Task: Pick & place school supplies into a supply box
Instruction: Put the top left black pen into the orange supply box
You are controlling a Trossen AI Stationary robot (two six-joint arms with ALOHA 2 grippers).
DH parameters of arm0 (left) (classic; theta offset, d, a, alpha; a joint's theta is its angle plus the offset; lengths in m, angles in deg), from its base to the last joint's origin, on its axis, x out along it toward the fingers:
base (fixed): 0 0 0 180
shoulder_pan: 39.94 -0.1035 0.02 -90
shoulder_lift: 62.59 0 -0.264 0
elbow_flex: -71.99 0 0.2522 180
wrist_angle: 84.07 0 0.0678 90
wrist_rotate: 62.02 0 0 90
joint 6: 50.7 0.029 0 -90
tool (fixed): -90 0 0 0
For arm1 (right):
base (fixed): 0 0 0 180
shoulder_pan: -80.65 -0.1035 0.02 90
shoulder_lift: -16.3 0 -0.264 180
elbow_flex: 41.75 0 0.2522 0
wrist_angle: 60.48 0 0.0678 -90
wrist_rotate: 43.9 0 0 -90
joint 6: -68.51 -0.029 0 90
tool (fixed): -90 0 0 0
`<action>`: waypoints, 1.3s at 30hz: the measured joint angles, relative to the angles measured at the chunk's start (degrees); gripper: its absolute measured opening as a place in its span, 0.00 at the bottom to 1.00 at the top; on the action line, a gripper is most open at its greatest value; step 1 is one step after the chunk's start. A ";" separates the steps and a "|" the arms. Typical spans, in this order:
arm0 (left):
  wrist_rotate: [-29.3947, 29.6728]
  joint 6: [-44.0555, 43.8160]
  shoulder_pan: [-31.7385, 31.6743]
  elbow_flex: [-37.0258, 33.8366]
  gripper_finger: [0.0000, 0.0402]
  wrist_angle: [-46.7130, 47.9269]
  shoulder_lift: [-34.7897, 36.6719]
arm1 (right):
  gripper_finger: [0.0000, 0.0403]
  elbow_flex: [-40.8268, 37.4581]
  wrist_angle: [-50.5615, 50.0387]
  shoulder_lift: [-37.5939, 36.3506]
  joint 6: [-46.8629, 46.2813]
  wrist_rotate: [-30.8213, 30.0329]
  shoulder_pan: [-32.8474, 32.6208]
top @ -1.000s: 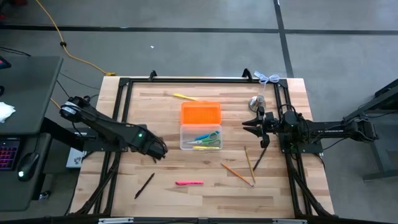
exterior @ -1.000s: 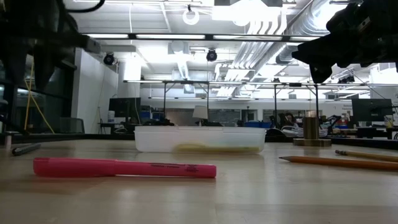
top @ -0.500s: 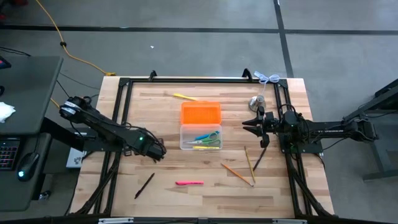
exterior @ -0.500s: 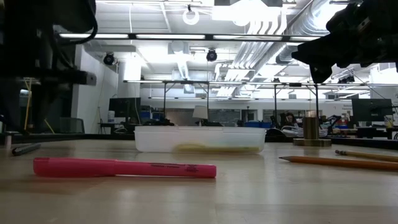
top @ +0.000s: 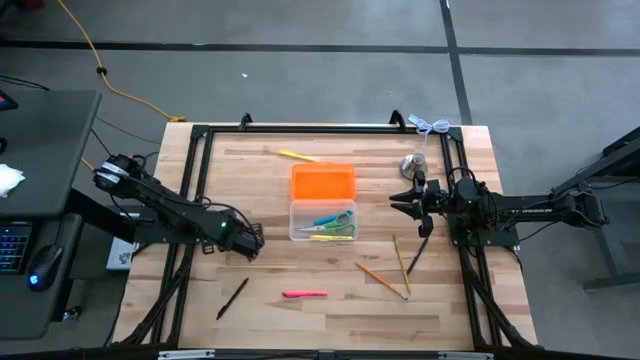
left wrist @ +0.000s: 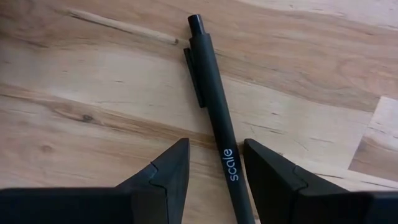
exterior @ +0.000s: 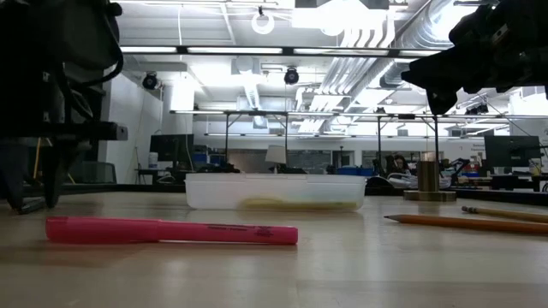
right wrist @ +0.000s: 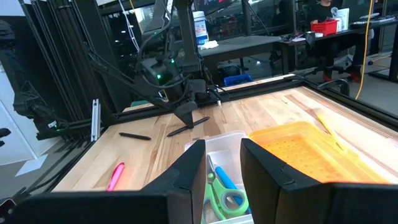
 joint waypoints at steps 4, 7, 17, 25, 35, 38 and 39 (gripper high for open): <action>0.04 -0.02 -0.09 -0.15 0.45 0.00 -0.04 | 0.19 0.00 0.00 0.01 0.00 -0.01 0.00; -0.42 0.25 -1.30 -0.20 0.45 -0.05 -0.07 | 0.19 0.00 0.00 0.00 0.00 -0.01 0.00; -0.62 3.52 -4.13 -0.26 0.27 -0.81 -0.15 | 0.19 0.00 0.01 0.02 0.00 -0.01 0.00; 0.36 3.52 -4.07 -0.24 0.07 -0.81 -0.15 | 0.19 0.00 0.00 0.00 2.37 -0.03 0.00; 2.84 3.99 -4.07 -0.31 0.09 -0.87 -0.23 | 0.19 0.00 0.02 0.01 2.43 -0.05 0.00; 4.46 5.11 -4.07 0.25 0.08 -0.79 -0.27 | 0.19 0.00 0.00 0.02 2.38 -0.05 0.00; 5.22 5.55 -4.07 0.64 0.08 -0.57 -0.31 | 0.19 0.00 0.00 0.00 2.38 -0.05 -0.01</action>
